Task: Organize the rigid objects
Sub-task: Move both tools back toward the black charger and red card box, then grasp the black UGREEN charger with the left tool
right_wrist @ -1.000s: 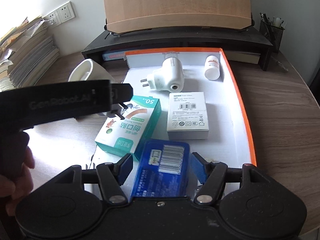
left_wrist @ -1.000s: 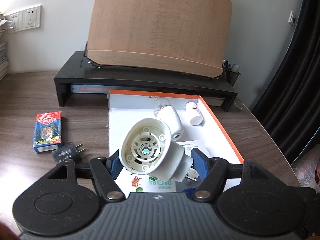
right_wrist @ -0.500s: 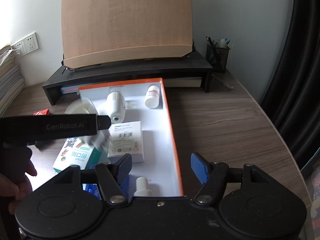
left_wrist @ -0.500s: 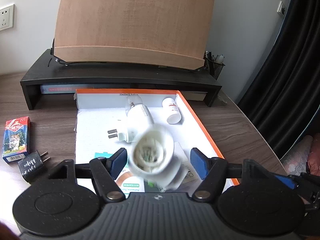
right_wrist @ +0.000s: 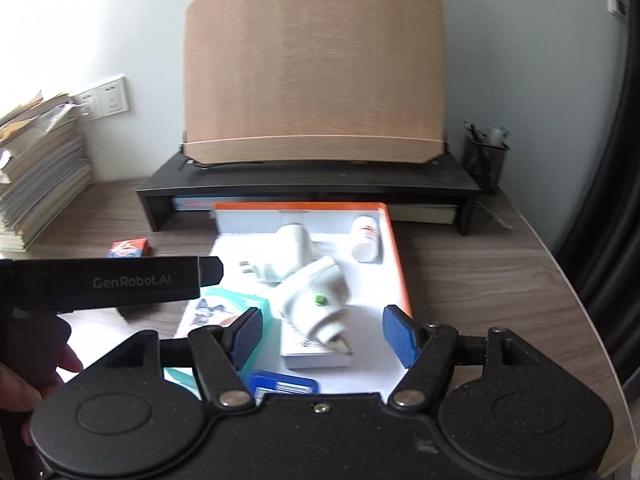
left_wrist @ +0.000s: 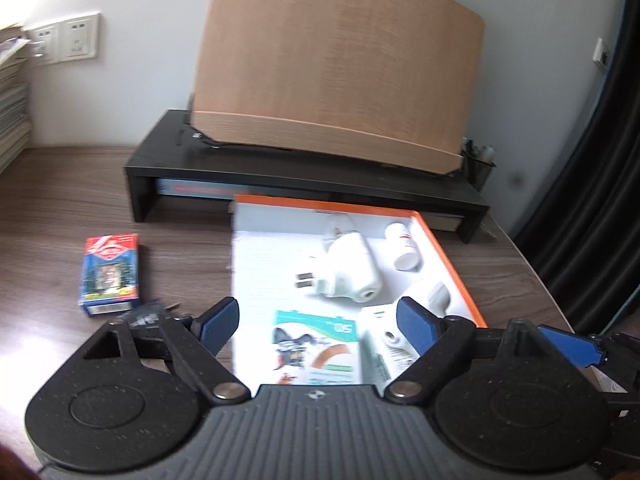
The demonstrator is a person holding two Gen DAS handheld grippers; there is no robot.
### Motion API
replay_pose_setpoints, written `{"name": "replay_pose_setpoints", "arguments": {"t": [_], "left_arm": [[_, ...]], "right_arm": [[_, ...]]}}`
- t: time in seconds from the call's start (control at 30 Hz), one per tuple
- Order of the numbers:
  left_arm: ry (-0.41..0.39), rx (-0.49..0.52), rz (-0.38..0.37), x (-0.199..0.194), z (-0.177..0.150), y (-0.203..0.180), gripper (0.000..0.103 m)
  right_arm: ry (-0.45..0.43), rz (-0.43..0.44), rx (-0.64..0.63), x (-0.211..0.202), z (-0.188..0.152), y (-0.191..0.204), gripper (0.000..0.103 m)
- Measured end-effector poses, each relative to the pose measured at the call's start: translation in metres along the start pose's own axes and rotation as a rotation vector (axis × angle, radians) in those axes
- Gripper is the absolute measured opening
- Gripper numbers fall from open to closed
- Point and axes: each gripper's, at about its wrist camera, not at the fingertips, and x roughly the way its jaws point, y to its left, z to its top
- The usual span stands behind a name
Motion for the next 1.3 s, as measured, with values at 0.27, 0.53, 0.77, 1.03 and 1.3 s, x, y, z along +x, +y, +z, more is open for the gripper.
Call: {"name": "replay_pose_setpoints", "arguments": {"t": [0.27,0.53,0.77,1.03,1.3], "left_arm": [[-0.004,-0.072,0.099,-0.015,-0.007,0.04,0.088],[0.035,-0.135,0.19,-0.003,-0.018,0.072,0.089],[0.056,-0.13,0.243,0.029,-0.016,0.088,0.095],[0.06,-0.165,0.301,0.066,-0.008,0.09,0.093],[0.049,-0.153,0.298,0.06,-0.016,0.093,0.065]], "right_arm": [[0.004,0.097,-0.057,0.011,0.005,0.035,0.08],[0.023,0.144,-0.091,0.021,0.005,0.049,0.08],[0.048,0.131,-0.082,0.031,0.008,0.036,0.08],[0.074,0.114,-0.075,0.045,0.011,0.018,0.08],[0.078,0.133,-0.083,0.054,0.015,0.018,0.08]]}}
